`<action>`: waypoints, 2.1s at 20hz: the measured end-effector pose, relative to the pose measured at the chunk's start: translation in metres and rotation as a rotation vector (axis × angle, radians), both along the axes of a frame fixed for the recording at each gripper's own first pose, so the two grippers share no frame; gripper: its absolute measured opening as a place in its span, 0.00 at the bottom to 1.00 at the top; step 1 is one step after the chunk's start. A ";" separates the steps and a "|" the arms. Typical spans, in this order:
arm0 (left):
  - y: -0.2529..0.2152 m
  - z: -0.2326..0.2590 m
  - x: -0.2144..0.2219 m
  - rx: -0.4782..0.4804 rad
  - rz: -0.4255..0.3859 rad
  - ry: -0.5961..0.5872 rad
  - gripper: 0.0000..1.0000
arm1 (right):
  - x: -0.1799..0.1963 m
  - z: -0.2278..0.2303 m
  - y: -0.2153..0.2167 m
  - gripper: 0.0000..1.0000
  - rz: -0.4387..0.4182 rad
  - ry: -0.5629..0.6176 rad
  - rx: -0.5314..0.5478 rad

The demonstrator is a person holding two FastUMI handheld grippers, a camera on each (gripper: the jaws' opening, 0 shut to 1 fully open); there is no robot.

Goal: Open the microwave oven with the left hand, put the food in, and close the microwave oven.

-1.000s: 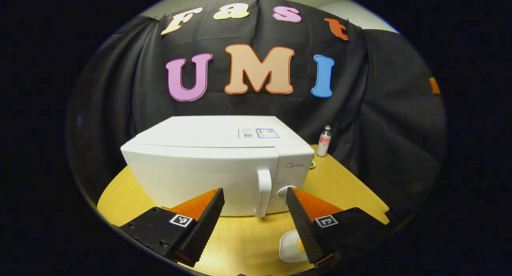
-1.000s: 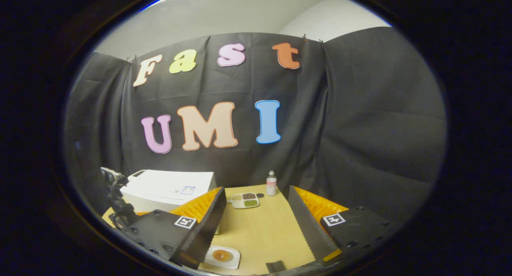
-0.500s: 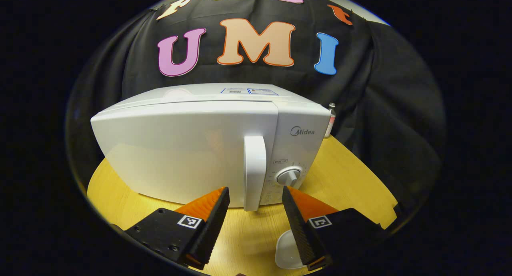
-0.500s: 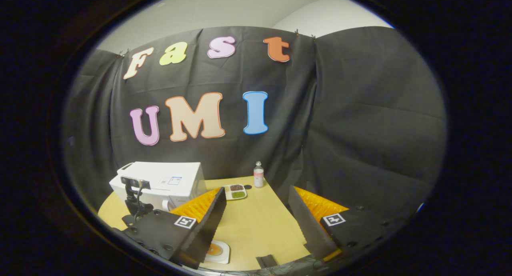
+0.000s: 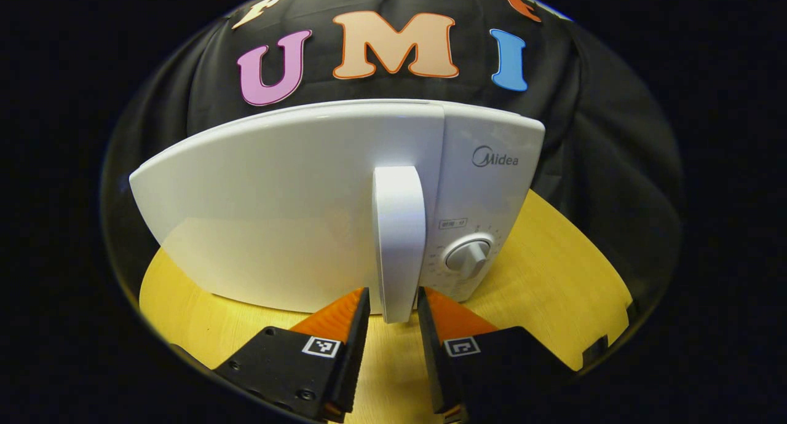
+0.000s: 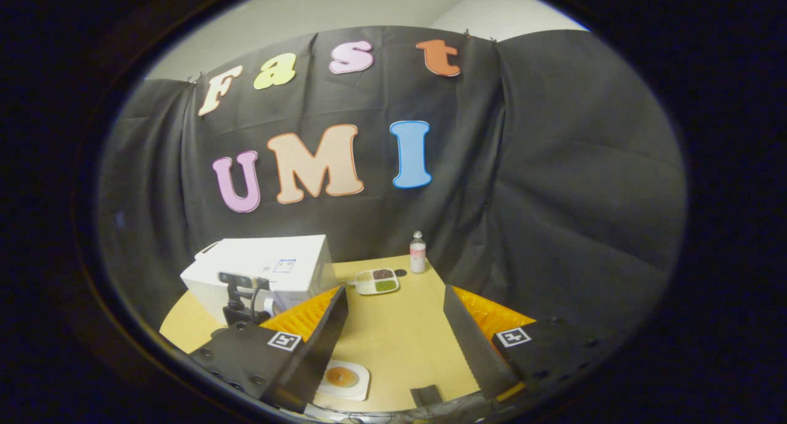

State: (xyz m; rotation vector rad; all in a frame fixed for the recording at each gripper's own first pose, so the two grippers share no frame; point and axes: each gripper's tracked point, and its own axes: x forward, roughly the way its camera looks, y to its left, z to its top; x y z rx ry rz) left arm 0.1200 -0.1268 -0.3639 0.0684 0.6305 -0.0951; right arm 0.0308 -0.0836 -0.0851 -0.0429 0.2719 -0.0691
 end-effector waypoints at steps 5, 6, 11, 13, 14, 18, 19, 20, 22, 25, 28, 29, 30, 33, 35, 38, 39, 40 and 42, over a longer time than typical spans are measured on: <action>-0.001 -0.005 0.004 0.023 -0.007 0.011 0.29 | 0.002 -0.008 0.007 0.99 0.018 0.024 0.024; -0.002 -0.005 0.003 0.022 -0.006 0.010 0.28 | 0.002 -0.009 0.006 0.99 0.018 0.026 0.029; -0.001 -0.004 0.002 0.008 0.007 0.008 0.16 | -0.004 -0.017 0.002 0.99 0.017 0.042 0.011; -0.001 -0.004 0.002 0.008 0.028 0.009 0.11 | -0.007 -0.019 0.004 0.99 0.023 0.045 0.017; 0.000 -0.004 0.001 0.008 0.040 0.010 0.11 | -0.008 -0.020 0.004 0.92 0.026 0.045 0.023; 0.000 -0.003 0.001 -0.015 0.096 0.014 0.08 | -0.013 -0.030 0.003 0.99 0.032 0.061 0.026; 0.000 -0.004 0.000 -0.017 0.104 0.016 0.08 | -0.014 -0.032 0.002 0.92 0.034 0.066 0.024; 0.000 -0.003 0.000 -0.017 0.105 0.015 0.08 | -0.014 -0.034 0.001 0.92 0.035 0.070 0.022; 0.001 -0.002 -0.001 -0.030 0.114 0.023 0.08 | -0.014 -0.038 0.000 0.99 0.036 0.079 0.018; 0.009 0.002 -0.043 -0.041 0.151 0.011 0.08 | -0.010 -0.044 -0.001 0.92 0.038 0.088 0.016; 0.021 0.004 -0.082 -0.026 0.119 0.025 0.07 | -0.007 -0.055 0.005 0.92 0.061 0.109 0.033; 0.024 0.002 -0.094 -0.042 0.122 0.054 0.06 | -0.006 -0.057 0.009 0.93 0.078 0.114 0.037; 0.027 0.004 -0.102 -0.044 0.116 0.059 0.08 | -0.005 -0.060 0.012 0.93 0.093 0.117 0.034; 0.041 0.007 -0.125 0.005 0.107 0.052 0.10 | -0.005 -0.066 0.025 0.98 0.143 0.130 0.024; 0.050 0.008 -0.140 0.008 0.138 0.062 0.10 | -0.006 -0.071 0.036 0.99 0.178 0.141 0.025; 0.067 0.012 -0.162 0.013 0.179 0.071 0.12 | -0.010 -0.082 0.051 0.98 0.225 0.171 0.038; 0.073 0.013 -0.170 0.017 0.195 0.073 0.13 | -0.011 -0.083 0.056 0.98 0.239 0.179 0.050; 0.079 0.012 -0.177 0.014 0.216 0.077 0.14 | -0.012 -0.086 0.061 0.98 0.253 0.187 0.063; 0.093 0.015 -0.193 -0.013 0.271 0.084 0.16 | -0.013 -0.092 0.069 0.98 0.274 0.203 0.083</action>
